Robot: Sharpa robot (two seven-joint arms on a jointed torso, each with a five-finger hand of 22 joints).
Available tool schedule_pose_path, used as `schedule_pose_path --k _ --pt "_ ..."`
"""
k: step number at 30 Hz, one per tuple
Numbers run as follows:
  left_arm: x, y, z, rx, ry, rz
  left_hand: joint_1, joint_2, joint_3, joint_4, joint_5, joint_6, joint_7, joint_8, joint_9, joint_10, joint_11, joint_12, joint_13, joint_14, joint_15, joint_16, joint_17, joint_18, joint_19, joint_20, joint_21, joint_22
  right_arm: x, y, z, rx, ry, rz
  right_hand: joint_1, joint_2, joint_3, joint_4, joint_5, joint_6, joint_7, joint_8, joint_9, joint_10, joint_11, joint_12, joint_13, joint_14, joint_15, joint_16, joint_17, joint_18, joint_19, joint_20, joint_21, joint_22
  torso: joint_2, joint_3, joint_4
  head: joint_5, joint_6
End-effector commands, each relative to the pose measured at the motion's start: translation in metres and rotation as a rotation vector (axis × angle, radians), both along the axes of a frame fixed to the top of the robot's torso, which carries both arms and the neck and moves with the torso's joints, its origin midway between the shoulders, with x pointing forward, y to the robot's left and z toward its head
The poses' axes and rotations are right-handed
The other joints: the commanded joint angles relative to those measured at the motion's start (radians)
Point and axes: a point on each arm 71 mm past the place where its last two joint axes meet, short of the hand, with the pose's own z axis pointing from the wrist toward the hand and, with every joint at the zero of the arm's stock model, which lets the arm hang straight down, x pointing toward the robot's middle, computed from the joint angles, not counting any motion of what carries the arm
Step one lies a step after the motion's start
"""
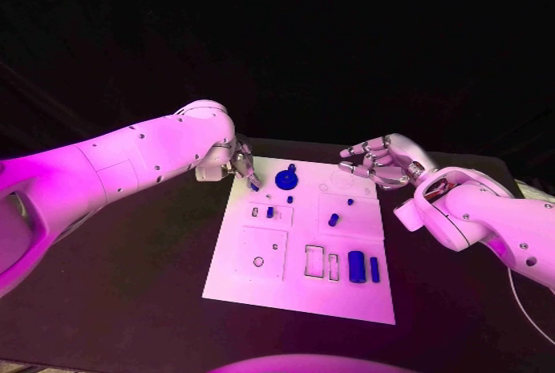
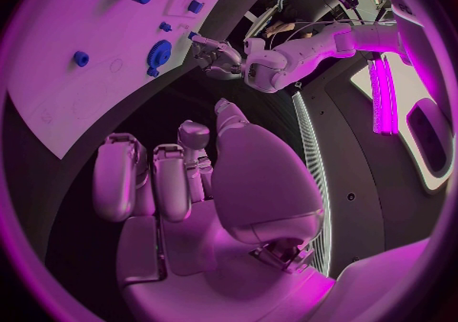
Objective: Assemble the parts on the task board
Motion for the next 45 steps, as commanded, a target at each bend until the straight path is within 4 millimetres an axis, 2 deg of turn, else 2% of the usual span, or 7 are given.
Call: schedule_pose_path --k 1,5,10,22,26,31,45 --pt "-0.004 -0.005 0.005 -0.1 -0.048 0.002 -0.013 -0.001 0.154 -0.148 0.014 -0.002 -0.001 0.007 0.004 0.01 -0.003 0.004 0.007 0.105 0.006 0.003 0.263 0.011 0.001 0.003 -0.002 0.059 -0.001 0.0 0.0 -0.001 0.003 0.012 0.004 0.01 -0.003 -0.004 0.0 0.008 0.0 0.004 0.001 0.003 -0.001 0.004 0.001 0.061 -0.006 -0.006 0.073 0.009 -0.001 -0.004 -0.007 -0.001 0.0 0.0006 0.0 0.001 0.0" --pt "-0.015 -0.003 0.008 -0.135 -0.071 -0.014 -0.026 -0.01 0.171 -0.161 0.031 0.002 -0.002 0.013 0.009 0.017 -0.005 0.013 0.016 0.105 0.005 0.003 0.263 0.01 0.002 0.002 0.0 0.062 -0.001 0.0 0.0 -0.001 0.004 0.01 0.004 0.01 -0.003 -0.004 0.0 0.008 0.0 0.004 0.001 0.003 -0.001 0.004 0.001 0.061 -0.006 -0.006 0.073 0.009 -0.001 -0.004 -0.007 -0.001 0.0 -0.0005 0.0005 0.003 0.0" --pt "-0.03 0.0 0.007 -0.165 -0.094 -0.025 -0.032 -0.015 0.178 -0.168 0.038 0.006 -0.004 0.016 0.01 0.023 -0.006 0.021 0.024 0.105 0.004 0.003 0.263 0.009 0.005 0.002 0.004 0.067 0.0 -0.001 -0.001 -0.001 0.004 0.008 0.004 0.01 -0.003 -0.004 0.0 0.008 0.0 0.004 0.001 0.003 -0.001 0.004 0.001 0.061 -0.006 -0.006 0.073 0.009 -0.001 -0.004 -0.007 -0.001 -0.001 0.0007 0.0016 0.005 -0.001" --pt "-0.059 0.002 -0.012 -0.128 -0.132 -0.062 -0.042 -0.02 0.19 -0.177 0.049 0.014 -0.006 0.019 0.011 0.034 -0.008 0.035 0.038 0.105 0.002 0.003 0.263 0.006 0.012 0.0 0.015 0.079 0.0 -0.001 -0.001 -0.001 0.004 0.007 0.004 0.01 -0.003 -0.004 0.0 0.008 0.0 0.004 0.001 0.003 -0.001 0.004 0.001 0.061 -0.006 -0.006 0.073 0.009 -0.001 -0.004 -0.007 -0.001 -0.005 0.0001 0.0041 0.009 -0.005" --pt "-0.063 0.005 -0.019 -0.096 -0.114 -0.071 -0.042 -0.021 0.19 -0.178 0.049 0.014 -0.006 0.019 0.011 0.033 -0.008 0.034 0.037 0.105 0.002 0.003 0.263 0.006 0.012 0.0 0.014 0.078 -0.001 -0.001 -0.001 -0.001 0.004 0.008 0.004 0.01 -0.003 -0.004 0.0 0.008 0.0 0.004 0.001 0.003 -0.001 0.004 0.001 0.061 -0.006 -0.006 0.073 0.009 -0.001 -0.004 -0.007 -0.001 -0.003 -0.0005 0.0029 0.009 -0.004" --pt "-0.064 0.006 -0.025 -0.078 -0.108 -0.07 -0.042 -0.021 0.191 -0.178 0.049 0.015 -0.006 0.019 0.011 0.034 -0.008 0.034 0.037 0.105 0.002 0.003 0.263 0.006 0.012 0.0 0.014 0.078 -0.001 -0.001 -0.001 0.0 0.005 0.008 0.004 0.01 -0.003 -0.004 0.0 0.008 0.0 0.004 0.001 0.003 -0.001 0.004 0.001 0.061 -0.006 -0.006 0.073 0.009 -0.001 -0.004 -0.007 -0.001 -0.003 -0.0004 0.0028 0.008 -0.008" --pt "-0.068 0.007 -0.031 -0.036 -0.062 -0.088 -0.045 -0.023 0.195 -0.182 0.052 0.018 -0.006 0.02 0.011 0.037 -0.009 0.037 0.04 0.105 0.002 0.003 0.263 0.006 0.014 -0.001 0.016 0.081 -0.001 -0.001 -0.002 0.0 0.006 0.008 0.004 0.01 -0.003 -0.004 0.0 0.008 0.0 0.004 0.001 0.003 -0.001 0.004 0.001 0.061 -0.006 -0.006 0.073 0.009 -0.001 -0.004 -0.007 -0.001 -0.003 0.0007 0.0035 0.008 -0.014"
